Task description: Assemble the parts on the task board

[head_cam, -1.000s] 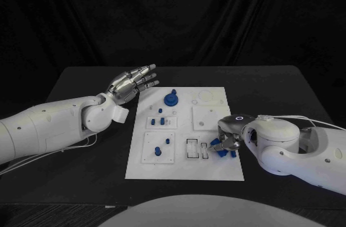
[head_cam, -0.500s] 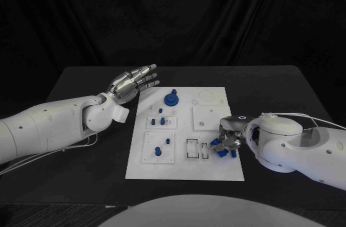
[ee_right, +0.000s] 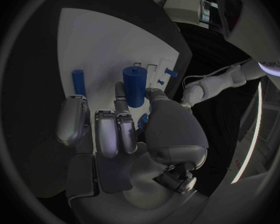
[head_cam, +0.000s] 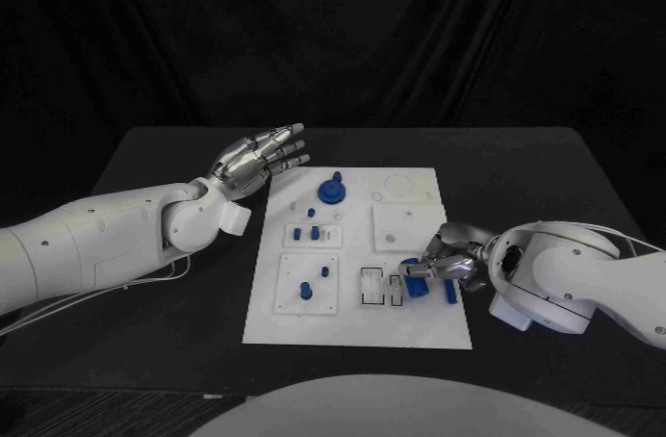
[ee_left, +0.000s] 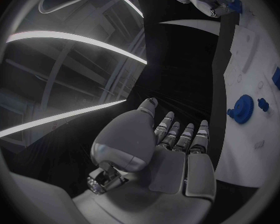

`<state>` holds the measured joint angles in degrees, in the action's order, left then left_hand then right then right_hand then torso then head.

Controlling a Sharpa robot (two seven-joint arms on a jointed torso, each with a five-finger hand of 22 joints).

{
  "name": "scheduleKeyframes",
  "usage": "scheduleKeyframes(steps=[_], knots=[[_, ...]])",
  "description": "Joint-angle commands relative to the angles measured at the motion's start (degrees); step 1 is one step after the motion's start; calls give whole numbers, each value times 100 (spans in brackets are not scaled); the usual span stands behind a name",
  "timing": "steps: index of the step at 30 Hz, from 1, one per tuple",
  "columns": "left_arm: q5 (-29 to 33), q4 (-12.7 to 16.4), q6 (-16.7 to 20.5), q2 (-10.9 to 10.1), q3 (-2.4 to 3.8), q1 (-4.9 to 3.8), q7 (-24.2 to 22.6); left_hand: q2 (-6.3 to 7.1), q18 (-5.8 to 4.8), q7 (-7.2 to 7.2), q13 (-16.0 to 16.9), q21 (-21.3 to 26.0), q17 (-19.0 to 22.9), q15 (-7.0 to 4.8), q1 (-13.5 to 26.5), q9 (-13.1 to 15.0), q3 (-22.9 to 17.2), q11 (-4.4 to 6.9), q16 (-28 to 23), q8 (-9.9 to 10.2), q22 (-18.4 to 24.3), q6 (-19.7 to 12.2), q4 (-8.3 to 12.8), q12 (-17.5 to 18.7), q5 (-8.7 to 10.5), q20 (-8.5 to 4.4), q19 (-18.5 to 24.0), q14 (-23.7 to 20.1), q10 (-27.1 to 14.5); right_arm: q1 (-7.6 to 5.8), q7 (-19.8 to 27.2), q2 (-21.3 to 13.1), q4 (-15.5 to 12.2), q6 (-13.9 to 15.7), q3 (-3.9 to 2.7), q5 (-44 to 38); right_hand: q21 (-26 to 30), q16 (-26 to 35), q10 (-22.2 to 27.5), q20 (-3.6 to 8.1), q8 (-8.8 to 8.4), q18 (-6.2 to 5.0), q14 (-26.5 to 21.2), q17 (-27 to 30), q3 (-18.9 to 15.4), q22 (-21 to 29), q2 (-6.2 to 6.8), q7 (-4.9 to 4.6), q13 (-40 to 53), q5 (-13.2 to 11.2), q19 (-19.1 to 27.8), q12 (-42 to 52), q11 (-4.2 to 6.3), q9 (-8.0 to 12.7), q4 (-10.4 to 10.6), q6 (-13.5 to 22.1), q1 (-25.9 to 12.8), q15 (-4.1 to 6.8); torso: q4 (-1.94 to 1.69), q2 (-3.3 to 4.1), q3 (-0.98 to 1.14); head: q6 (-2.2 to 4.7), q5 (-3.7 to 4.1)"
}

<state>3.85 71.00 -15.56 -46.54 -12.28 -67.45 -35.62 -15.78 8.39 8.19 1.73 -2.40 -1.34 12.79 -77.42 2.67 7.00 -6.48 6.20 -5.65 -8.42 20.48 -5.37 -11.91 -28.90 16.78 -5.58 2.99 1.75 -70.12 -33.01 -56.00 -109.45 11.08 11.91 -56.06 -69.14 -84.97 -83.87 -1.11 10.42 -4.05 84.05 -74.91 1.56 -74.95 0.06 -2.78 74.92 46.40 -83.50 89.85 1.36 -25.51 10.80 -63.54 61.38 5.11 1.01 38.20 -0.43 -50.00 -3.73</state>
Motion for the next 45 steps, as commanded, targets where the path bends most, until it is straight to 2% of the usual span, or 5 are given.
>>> scheduleKeyframes(steps=[1,14,21,27,45], knots=[[34,-4,-82,28,5,5,-55,9,-110,15,1,-34,-4,15,21,2,-38,-45,8,-25,8,12,-11,3,-28,4,-44,18,-3,-52,265,-9,-85,771,3,1182,57,1,-613,30,1,-43,388,-255,1410,-911,8,33,1508,367,35,15,59,-6,-1227,-12,-124,42,-1,0,-8,0,11],[34,-9,-97,48,5,5,-48,2,-113,15,1,-33,-4,18,27,0,-49,-45,9,-24,12,5,-12,2,-27,3,-43,16,-8,3,229,381,112,866,5,1044,133,42,-613,-4,-44,-55,368,-144,1465,-888,94,-36,1508,273,67,15,0,-27,-1127,238,-516,-6,7,2,2,0,-35],[34,-9,-107,42,5,5,-40,4,-115,15,1,-32,-3,19,31,0,-51,-46,6,-23,15,1,-11,4,-26,3,-41,13,-10,130,191,515,220,831,5,573,157,45,-613,-37,-36,-59,365,-118,1409,-881,117,-65,1508,-227,76,15,-31,-40,-977,336,-792,-36,27,7,4,0,-90],[34,-19,-118,54,5,5,-36,4,-115,15,1,-32,-3,19,31,0,-51,-46,6,-23,15,1,-11,4,-26,3,-41,13,-10,177,113,592,292,658,5,368,203,65,-613,-47,-57,-68,355,-62,1402,-868,137,-85,1508,-473,91,15,-48,-32,-978,420,-808,-47,-1,0,-3,0,-80],[34,-48,-144,79,5,8,-1,2,-118,17,1,-29,-2,20,41,0,-59,-49,2,-25,26,3,-13,5,-24,3,-34,9,-12,241,-59,762,319,-20,5,283,268,101,-613,-66,-16,-79,337,32,1337,-851,123,-94,1508,-900,112,15,-62,-45,-891,435,-892,-62,18,-3,-1,0,-101]])
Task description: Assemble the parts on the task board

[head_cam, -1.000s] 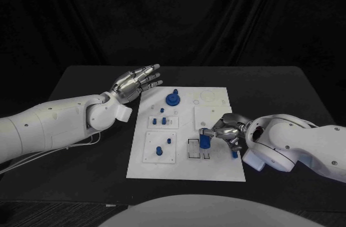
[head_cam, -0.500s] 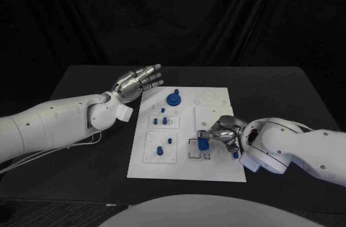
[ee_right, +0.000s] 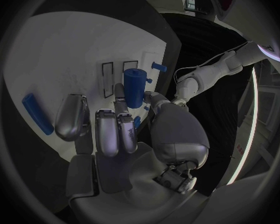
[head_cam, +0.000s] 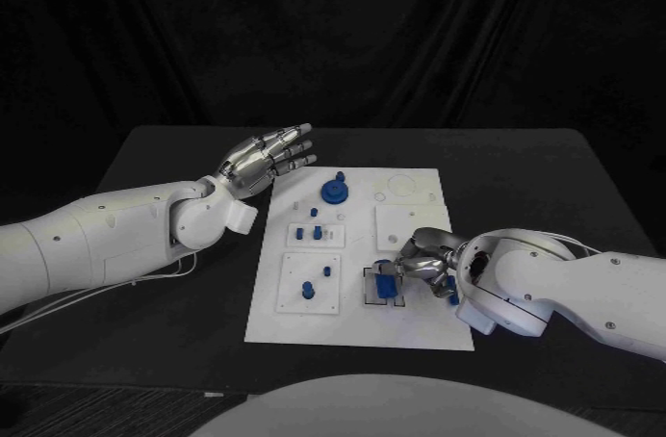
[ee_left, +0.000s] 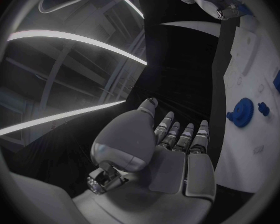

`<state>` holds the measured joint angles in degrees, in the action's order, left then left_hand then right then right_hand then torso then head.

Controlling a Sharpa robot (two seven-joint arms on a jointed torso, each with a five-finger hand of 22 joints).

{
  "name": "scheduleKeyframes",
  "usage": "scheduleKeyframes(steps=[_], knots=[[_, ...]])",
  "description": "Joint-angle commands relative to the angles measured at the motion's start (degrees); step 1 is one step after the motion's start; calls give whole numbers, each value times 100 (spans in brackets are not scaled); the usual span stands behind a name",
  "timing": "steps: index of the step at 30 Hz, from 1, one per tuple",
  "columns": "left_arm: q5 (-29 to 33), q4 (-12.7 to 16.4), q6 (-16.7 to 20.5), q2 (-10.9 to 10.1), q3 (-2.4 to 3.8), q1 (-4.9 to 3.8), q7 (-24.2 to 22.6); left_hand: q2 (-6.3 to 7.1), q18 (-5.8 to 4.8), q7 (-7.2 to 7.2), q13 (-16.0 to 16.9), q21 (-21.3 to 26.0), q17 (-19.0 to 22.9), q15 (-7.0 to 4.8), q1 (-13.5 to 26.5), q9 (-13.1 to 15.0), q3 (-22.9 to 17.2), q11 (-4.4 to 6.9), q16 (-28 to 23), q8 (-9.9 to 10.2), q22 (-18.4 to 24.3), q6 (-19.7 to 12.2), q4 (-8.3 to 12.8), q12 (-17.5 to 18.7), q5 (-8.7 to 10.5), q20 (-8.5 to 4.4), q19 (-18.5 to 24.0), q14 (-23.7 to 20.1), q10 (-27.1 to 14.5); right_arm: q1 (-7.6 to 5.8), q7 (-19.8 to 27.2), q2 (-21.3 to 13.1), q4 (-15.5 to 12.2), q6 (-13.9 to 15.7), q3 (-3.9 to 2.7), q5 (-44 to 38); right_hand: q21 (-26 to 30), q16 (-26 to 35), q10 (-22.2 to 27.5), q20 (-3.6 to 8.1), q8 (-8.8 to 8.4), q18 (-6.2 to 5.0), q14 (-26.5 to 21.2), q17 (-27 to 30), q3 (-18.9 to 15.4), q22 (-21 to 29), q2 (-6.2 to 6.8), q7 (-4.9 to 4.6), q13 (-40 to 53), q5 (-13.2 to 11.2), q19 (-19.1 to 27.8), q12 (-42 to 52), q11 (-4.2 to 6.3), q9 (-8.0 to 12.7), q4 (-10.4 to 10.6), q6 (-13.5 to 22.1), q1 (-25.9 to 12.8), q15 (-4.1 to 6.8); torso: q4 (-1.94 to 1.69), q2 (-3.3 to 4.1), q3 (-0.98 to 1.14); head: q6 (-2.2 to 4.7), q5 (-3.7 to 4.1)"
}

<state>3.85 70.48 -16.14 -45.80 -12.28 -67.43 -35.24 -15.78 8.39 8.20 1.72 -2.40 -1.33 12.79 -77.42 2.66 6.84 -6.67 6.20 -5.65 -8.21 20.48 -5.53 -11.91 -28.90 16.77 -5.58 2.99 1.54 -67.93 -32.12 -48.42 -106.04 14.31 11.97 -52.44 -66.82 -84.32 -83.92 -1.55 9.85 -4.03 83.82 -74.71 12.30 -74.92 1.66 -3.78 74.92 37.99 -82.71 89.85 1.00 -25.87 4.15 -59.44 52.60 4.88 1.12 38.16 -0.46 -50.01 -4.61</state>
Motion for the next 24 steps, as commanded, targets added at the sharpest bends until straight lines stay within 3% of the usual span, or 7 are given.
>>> scheduleKeyframes(steps=[1,10,13,20,24], knots=[[33,0,-87,6,6,6,-35,2,-118,17,1,-29,-2,20,41,0,-43,-29,3,-25,5,3,3,5,-24,3,-34,9,9,27,-158,6,-24,-365,-1,-80,44,38,-608,-23,44,-83,358,19,259,-851,-39,6,1508,-76,36,15,-25,-9,-218,24,-21,-38,7,1,0,1,-11],[33,-17,-103,15,6,7,-3,0,-120,19,1,-27,-2,20,46,1,-48,-31,1,-27,10,5,2,4,-23,2,-31,6,8,45,-219,18,-30,-507,-1,-80,75,51,-608,-24,63,-88,352,53,192,-843,-46,7,1508,-336,42,15,-25,-11,-113,32,-108,-38,1,3,2,1,-7],[33,-22,-111,19,6,8,10,0,-121,19,1,-26,-2,19,48,1,-48,-31,-1,-27,12,6,1,5,-23,2,-29,5,8,48,-224,33,-24,-515,-1,-80,92,56,-608,-25,70,-90,351,67,160,-840,-53,5,1508,-501,44,15,-25,-11,-65,44,-132,-38,6,5,4,1,-8],[33,-32,-123,26,6,10,29,0,-121,20,1,-25,-1,19,49,1,-49,-32,-1,-27,16,3,1,8,-23,2,-26,4,7,50,-197,61,10,-425,-1,-77,121,67,-608,-25,105,-93,347,109,11,-836,-102,9,1508,-1172,41,15,-24,-18,146,71,-217,-38,-6,12,3,1,-7],[33,-34,-123,20,6,10,37,0,-121,20,1,-25,-1,19,49,1,-49,-32,-1,-27,16,3,1,8,-23,2,-26,4,7,51,-148,59,8,-306,-1,-72,131,68,-608,-25,114,-94,346,116,-1,-834,-137,11,1508,-1217,43,15,-23,-21,189,72,-223,-38,3,13,6,1,-21]])
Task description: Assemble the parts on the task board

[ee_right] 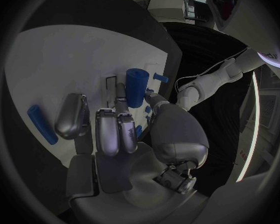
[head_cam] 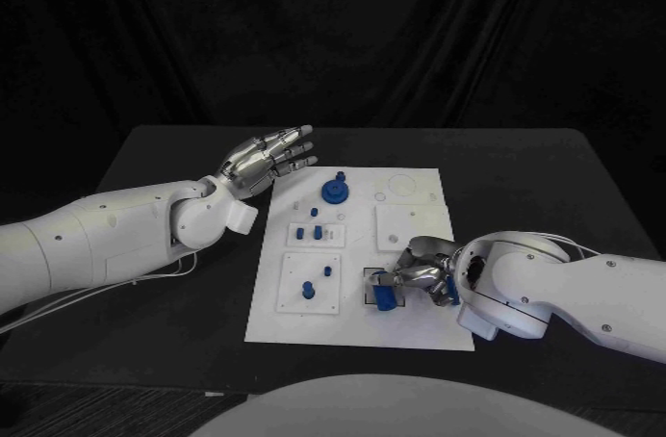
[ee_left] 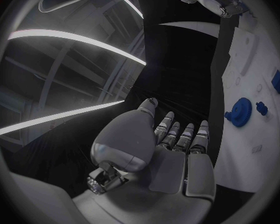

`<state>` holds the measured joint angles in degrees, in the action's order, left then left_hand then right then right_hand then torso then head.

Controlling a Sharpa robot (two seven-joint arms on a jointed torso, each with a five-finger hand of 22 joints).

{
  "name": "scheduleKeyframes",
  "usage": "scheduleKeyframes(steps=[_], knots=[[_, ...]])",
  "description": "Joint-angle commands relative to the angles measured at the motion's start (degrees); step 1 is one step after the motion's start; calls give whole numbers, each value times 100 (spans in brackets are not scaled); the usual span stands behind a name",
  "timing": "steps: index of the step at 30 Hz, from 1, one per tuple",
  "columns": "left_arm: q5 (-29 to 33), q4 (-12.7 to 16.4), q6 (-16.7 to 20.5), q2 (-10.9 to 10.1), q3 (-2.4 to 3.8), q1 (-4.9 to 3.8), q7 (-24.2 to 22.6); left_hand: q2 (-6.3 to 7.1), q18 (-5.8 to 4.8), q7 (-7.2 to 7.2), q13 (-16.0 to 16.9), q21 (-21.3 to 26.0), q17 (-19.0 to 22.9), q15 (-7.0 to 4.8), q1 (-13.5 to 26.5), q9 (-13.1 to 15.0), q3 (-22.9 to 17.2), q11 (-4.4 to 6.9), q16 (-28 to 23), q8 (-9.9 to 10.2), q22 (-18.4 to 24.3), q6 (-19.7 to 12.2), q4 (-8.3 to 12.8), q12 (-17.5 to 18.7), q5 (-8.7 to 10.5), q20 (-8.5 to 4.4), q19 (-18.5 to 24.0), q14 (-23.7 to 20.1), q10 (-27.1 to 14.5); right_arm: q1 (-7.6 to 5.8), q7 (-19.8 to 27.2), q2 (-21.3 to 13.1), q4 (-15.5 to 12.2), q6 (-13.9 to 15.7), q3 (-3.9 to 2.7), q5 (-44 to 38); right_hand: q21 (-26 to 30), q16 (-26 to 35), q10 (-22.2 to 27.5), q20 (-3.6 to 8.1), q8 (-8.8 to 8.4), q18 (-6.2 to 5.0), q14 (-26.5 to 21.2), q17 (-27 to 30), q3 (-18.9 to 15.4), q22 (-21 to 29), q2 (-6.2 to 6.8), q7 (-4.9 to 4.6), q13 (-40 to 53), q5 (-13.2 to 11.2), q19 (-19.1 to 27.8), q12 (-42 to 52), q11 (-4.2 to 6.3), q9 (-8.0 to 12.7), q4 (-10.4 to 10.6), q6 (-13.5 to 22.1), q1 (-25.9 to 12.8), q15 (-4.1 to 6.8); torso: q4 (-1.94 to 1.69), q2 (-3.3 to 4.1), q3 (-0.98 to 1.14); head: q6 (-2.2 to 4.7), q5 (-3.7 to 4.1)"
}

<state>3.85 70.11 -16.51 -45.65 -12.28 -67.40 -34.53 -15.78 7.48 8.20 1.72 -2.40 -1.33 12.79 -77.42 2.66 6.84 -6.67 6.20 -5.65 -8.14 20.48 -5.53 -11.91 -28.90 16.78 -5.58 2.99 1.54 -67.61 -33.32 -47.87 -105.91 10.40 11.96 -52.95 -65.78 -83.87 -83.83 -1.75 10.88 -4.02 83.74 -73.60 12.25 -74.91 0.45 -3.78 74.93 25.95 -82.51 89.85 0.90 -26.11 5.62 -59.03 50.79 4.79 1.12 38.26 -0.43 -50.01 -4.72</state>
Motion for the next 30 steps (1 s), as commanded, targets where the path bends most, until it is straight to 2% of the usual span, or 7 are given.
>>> scheduleKeyframes(steps=[1,2,10,19,23,30], knots=[[33,1,-87,5,6,7,-31,-3,-32,23,1,-25,-2,20,54,3,-52,-34,2,-33,8,19,-3,3,-23,2,-26,5,7,19,-14,0,-8,116,1,-21,48,26,-617,-4,16,-99,353,12,3,-830,-36,12,1507,6,29,15,-12,1,62,31,-45,-28,3,1,2,1,-11],[33,-1,-88,5,6,7,-29,-3,-32,23,1,-25,-2,20,54,3,-52,-34,2,-33,8,19,-3,3,-23,2,-26,5,7,19,-5,-3,-10,140,1,-20,227,25,-617,-5,20,-134,353,10,0,-780,-49,13,1507,24,87,15,-12,0,80,30,-51,-27,2,1,2,1,-13],[33,-11,-97,-1,6,8,-11,-3,-32,23,1,-25,-2,20,54,3,-52,-34,2,-33,8,19,-3,3,-23,2,-26,5,7,19,74,-28,-43,363,1,-18,259,23,-617,-4,31,-138,354,7,-2,-770,-95,15,1507,92,99,15,-10,-3,134,33,-56,-26,11,-6,4,1,-19],[33,-22,-111,3,6,11,6,-3,-32,23,1,-25,-2,20,54,3,-52,-34,2,-33,8,19,-3,3,-23,2,-26,5,7,19,105,-17,-34,431,0,-18,272,26,-617,-4,33,-140,353,18,-18,-766,-92,14,1507,84,102,15,-10,-4,160,38,-71,-25,-8,-5,0,1,-19],[33,-25,-117,6,6,12,18,-7,-35,29,2,-23,-3,22,62,5,-59,-39,4,-38,14,29,-7,2,-24,2,-22,5,7,19,111,-13,-24,449,0,-18,287,24,-617,-2,50,-140,353,21,-85,-761,-88,16,1507,-45,99,15,-9,-9,268,47,-123,-24,3,-4,-4,1,-28],[33,-30,-132,15,6,13,39,-7,-35,29,2,-23,-3,22,62,5,-59,-39,4,-38,14,29,-7,2,-24,2,-22,5,7,19,81,-3,-4,385,0,-18,312,28,-617,0,73,-141,351,38,-177,-756,-80,18,1507,-294,94,15,-7,-17,398,63,-153,-23,-4,-4,-1,1,-38]])
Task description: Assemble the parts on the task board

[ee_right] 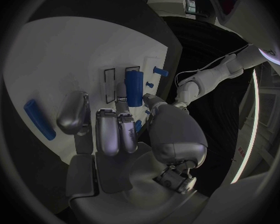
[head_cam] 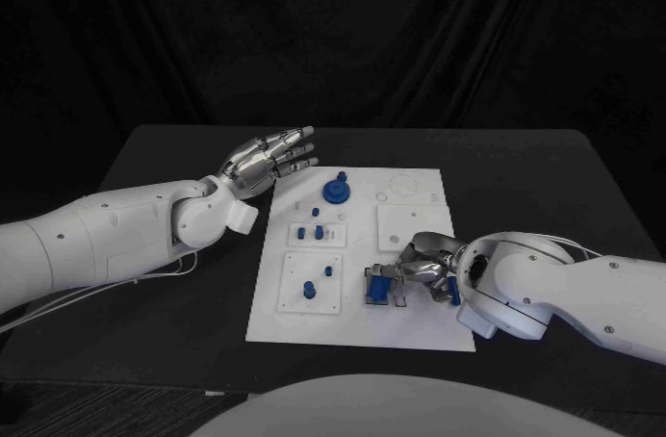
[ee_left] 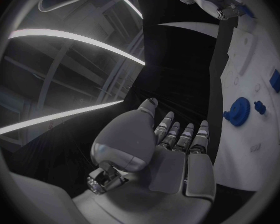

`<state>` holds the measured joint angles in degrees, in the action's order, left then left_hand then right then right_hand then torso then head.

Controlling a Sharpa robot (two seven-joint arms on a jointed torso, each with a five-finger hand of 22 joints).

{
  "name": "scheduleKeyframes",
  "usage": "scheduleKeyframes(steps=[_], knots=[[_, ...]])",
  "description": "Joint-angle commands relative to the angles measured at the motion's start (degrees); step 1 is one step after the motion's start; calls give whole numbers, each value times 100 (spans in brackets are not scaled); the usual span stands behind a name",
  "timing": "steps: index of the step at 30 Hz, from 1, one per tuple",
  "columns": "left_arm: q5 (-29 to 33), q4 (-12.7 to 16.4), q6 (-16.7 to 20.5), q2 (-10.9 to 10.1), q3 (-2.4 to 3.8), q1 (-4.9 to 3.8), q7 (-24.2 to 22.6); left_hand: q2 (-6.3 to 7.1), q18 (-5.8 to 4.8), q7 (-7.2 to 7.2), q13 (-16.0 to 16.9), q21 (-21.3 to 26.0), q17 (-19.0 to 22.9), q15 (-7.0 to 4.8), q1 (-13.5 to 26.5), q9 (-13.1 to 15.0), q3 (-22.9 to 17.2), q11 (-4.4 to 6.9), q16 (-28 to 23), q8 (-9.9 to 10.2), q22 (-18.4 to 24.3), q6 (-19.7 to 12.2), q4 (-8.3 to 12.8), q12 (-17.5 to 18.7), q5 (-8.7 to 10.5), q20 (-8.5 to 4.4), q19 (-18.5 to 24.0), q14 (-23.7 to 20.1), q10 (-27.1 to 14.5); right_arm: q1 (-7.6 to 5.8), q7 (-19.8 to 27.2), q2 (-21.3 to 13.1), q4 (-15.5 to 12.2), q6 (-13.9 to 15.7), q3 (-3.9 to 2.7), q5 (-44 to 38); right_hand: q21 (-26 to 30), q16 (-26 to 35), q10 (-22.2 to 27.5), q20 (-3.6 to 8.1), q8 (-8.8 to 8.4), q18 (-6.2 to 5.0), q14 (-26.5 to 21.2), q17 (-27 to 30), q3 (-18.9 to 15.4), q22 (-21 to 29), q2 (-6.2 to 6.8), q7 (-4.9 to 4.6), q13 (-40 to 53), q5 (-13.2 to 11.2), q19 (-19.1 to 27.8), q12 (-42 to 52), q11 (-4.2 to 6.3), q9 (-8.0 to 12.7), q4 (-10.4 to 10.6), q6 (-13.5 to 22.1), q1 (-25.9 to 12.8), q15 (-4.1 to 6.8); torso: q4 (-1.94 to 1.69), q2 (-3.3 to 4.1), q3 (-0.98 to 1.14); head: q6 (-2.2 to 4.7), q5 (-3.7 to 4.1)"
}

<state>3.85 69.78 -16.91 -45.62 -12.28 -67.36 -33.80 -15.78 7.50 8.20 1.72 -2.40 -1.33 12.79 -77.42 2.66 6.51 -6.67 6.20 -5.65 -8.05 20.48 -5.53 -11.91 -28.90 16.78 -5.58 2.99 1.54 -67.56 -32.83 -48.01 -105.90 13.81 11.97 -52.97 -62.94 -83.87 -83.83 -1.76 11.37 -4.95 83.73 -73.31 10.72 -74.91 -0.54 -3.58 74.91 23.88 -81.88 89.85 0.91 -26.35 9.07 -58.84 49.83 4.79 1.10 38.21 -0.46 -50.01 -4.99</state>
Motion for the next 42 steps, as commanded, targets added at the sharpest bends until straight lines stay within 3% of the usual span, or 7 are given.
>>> scheduleKeyframes(steps=[1,15,24,29,35,39,42], knots=[[33,4,-93,12,6,9,-33,-7,-37,30,2,-23,-3,22,62,5,-26,-39,4,-38,5,29,-7,2,-24,2,-22,5,7,14,27,12,-3,30,-1,-16,31,27,-617,0,25,-49,351,10,-41,-756,26,-3,1509,-130,30,15,-8,6,65,49,-52,-23,0,1,3,1,-17],[33,1,-110,17,6,12,-10,-11,-40,36,3,-21,-4,28,69,6,-36,-45,10,-44,8,38,-9,-3,-26,3,-21,7,7,14,-38,25,10,-176,-1,-16,83,31,-617,-5,68,-51,346,43,-316,-752,168,-13,1509,-874,16,15,-17,-4,116,110,116,-30,2,0,2,1,-17],[33,8,-130,9,6,15,-1,-12,-43,41,4,-23,-5,33,62,7,-52,-51,16,-49,6,47,4,-10,-41,3,-23,10,9,14,18,-27,-21,-46,-1,-96,147,27,-617,-11,124,-58,344,62,-768,-751,182,-20,1509,-2025,9,15,-24,-17,453,157,-39,-37,6,-2,5,1,-51],[33,22,-133,-17,6,18,-14,-11,-44,46,5,-23,-5,35,57,8,-61,-56,17,-52,6,53,12,-16,-49,3,-24,10,11,12,299,-206,-157,408,-2,-308,142,-11,-617,-5,217,-57,360,-21,-918,-758,172,-2,1509,-2063,-2,15,-11,-59,638,126,-95,-28,2,0,10,1,-86],[33,24,-118,-32,6,21,-19,-10,-45,53,6,-24,-6,37,51,10,-74,-64,21,-57,4,62,24,-26,-57,3,-28,12,14,-45,1079,-539,-431,1119,-3,-686,109,-41,-617,12,371,-51,371,-75,-984,-774,166,26,1509,-1987,-20,15,13,-146,697,115,58,-9,-13,-4,-4,1,-94],[33,30,-107,-42,6,21,-20,-4,-46,60,9,-26,-7,36,48,12,-83,-72,26,-64,3,76,36,-41,-62,3,-30,15,20,-92,1677,-702,-586,1489,-4,-1050,12,-92,-617,35,727,-30,383,-171,-1039,-809,187,45,1509,-1604,-51,15,37,-384,616,309,635,10,12,6,7,1,-132],[33,37,-105,-48,6,21,-18,-4,-46,60,9,-26,-7,36,48,12,-83,-72,26,-64,3,76,36,-41,-62,3,-30,15,20,-103,1876,-756,-650,1561,-3,-1501,-34,-108,-617,30,883,-22,386,-198,-1066,-821,211,34,1509,-1466,-64,15,20,-506,558,484,896,-4,3,11,7,1,-126]])
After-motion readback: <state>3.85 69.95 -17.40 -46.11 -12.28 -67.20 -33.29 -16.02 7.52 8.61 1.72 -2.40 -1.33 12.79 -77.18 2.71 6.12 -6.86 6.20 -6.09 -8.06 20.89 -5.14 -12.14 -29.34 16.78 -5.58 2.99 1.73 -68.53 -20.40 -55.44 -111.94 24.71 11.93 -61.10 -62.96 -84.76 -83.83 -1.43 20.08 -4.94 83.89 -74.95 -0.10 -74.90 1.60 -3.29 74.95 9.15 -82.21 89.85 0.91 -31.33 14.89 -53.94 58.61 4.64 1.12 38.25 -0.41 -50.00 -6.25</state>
